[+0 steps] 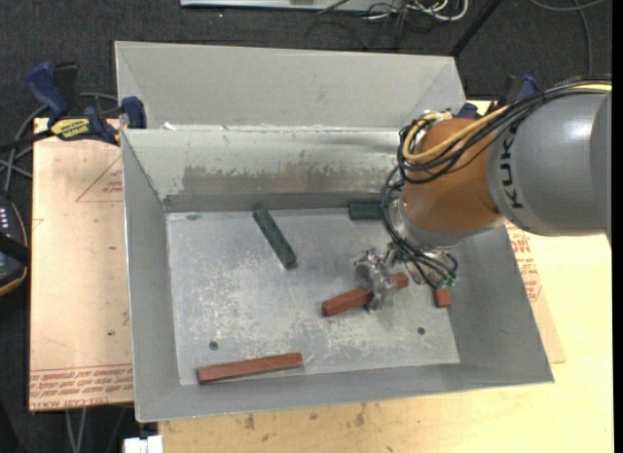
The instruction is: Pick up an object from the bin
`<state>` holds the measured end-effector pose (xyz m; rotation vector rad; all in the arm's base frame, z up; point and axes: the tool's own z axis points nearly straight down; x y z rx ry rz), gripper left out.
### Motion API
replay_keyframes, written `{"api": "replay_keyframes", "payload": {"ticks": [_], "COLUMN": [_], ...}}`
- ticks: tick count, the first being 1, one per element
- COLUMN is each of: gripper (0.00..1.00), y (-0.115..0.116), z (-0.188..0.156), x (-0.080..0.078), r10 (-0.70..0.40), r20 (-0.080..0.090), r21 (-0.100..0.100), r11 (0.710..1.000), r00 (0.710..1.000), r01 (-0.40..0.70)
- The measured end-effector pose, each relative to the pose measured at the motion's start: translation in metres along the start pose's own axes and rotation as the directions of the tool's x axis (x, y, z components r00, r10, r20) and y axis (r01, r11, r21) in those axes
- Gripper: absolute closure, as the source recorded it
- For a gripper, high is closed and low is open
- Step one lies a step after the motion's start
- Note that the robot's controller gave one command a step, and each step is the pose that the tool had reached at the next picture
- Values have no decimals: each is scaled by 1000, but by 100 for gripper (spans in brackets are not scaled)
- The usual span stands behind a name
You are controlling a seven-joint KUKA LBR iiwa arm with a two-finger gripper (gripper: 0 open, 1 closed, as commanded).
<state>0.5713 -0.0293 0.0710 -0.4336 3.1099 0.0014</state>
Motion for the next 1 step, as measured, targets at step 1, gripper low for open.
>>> {"api": "replay_keyframes", "payload": {"ticks": [1], "gripper": [100], "y": [4], "z": [-146], "x": [18], "r10": [-13], "r20": [9], "r21": [3], "r11": [1000], "r00": [1000], "r01": [13]}}
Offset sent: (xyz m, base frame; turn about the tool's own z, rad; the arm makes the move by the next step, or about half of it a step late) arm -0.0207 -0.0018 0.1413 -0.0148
